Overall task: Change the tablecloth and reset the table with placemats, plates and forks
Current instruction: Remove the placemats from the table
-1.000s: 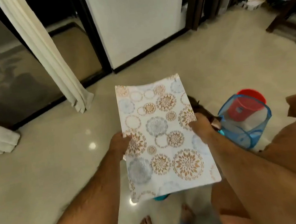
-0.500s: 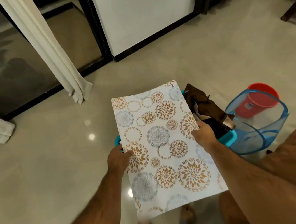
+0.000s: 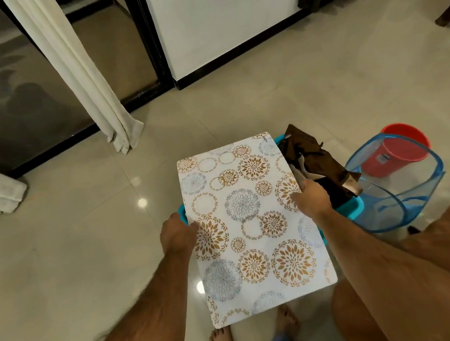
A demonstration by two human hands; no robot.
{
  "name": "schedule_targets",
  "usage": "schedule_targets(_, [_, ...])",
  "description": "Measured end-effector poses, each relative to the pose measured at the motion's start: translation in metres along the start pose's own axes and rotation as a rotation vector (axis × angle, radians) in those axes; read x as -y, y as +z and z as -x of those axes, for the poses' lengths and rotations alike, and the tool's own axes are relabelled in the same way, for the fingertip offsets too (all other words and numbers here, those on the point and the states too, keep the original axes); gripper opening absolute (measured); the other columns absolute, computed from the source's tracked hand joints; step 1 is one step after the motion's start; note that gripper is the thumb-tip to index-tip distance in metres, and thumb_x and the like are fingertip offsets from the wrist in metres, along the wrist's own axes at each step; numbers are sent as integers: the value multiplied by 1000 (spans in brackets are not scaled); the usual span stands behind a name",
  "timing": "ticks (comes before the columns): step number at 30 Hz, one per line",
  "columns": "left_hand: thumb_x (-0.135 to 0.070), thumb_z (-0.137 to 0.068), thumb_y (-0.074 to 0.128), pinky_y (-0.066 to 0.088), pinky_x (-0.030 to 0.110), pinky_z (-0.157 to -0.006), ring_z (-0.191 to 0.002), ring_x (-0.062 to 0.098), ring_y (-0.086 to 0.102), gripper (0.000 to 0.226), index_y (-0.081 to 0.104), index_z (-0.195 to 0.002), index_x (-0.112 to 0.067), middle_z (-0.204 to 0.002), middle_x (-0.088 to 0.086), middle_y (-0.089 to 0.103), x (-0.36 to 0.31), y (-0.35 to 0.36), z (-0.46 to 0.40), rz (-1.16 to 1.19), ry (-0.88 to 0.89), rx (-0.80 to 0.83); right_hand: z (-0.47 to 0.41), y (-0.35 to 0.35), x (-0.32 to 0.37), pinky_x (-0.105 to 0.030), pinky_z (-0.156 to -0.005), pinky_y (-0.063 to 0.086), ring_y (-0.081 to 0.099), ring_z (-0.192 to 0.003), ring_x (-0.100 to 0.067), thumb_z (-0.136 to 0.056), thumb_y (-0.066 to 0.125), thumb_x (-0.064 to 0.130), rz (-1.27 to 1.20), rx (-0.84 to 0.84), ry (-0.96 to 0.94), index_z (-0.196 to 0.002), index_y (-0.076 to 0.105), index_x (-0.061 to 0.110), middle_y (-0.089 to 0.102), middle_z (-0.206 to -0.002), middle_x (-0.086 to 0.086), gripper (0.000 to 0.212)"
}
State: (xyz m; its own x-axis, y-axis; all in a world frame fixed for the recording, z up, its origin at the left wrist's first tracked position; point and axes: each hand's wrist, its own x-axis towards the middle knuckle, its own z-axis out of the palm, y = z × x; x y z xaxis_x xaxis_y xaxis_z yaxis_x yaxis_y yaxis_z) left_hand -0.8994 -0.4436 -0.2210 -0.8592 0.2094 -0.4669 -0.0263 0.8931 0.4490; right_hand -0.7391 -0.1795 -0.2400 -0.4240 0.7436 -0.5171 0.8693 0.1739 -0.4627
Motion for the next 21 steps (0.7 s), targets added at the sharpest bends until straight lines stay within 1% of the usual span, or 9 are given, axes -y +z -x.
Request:
schedule_targets(1, [-26,-88,69,44,30,-84,-112,30,59,50,53,-130,-2,-125,16,61,-3,-2,1,-8,12,-16,-1,-2,2,-23,-46,35,60,-80,-17,-83,52,19,19,-3,-20,-119,54,36,60,-99,4,40])
schedule_targets(2, [-26,-89,68,41,28,-81,-113,30,58,52,52,-132,-2,-127,16,60,-7,-5,2,-21,29,-20,-2,-2,3,-20,-42,34,59,-76,-13,-83,53,20,39,-15,-57,-132,47,40,58,-104,6,53])
schedule_targets(4, [-27,-89,68,40,28,-79,-113,30,58,53,51,-133,-3,-126,16,59,-12,-7,4,-39,47,-1,1,-5,7,-19,-43,42,63,-79,-12,-83,56,24,41,-14,-106,-150,25,41,60,-128,4,76])
schedule_targets(6, [-29,-88,69,43,29,-78,-109,30,59,52,52,-130,-4,-123,16,60,-14,-7,3,-41,38,21,4,-4,8,-31,-68,57,65,-103,-22,-82,59,31,1,-4,-114,-152,22,38,56,-139,0,80])
schedule_targets(8, [-31,-87,70,48,33,-80,-105,30,61,50,54,-127,-5,-119,14,62,-13,-5,4,-32,37,25,7,2,7,-37,-92,53,55,-124,-27,-83,58,38,0,-14,-142,-151,25,36,49,-147,1,76])
schedule_targets(10, [-32,-87,71,49,33,-78,-103,30,63,52,54,-127,-5,-117,14,63,-12,-2,5,-27,27,22,9,9,5,-41,-104,46,46,-135,-25,-83,56,51,21,-41,-191,-150,25,38,39,-154,5,75])
schedule_targets(14, [-29,-87,69,50,33,-74,-101,29,63,49,52,-124,-3,-113,14,64,-6,7,9,-42,6,46,9,23,-2,-41,-105,46,50,-131,-23,-88,56,39,63,-104,-232,-149,28,37,47,-147,2,67])
schedule_targets(18, [-27,-88,69,43,29,-70,-102,29,62,46,51,-123,-2,-114,14,63,-5,12,12,-10,-4,47,8,28,-4,-53,-104,44,51,-130,-28,-79,49,62,-49,-140,-91,-145,26,40,48,-147,-1,73])
schedule_targets(21, [-30,-87,70,44,30,-71,-101,29,62,48,52,-122,-2,-113,14,62,-4,12,12,-6,-3,28,10,26,-3,-53,-105,43,49,-133,-28,-76,50,65,-40,-115,-79,-146,23,40,46,-149,-2,79])
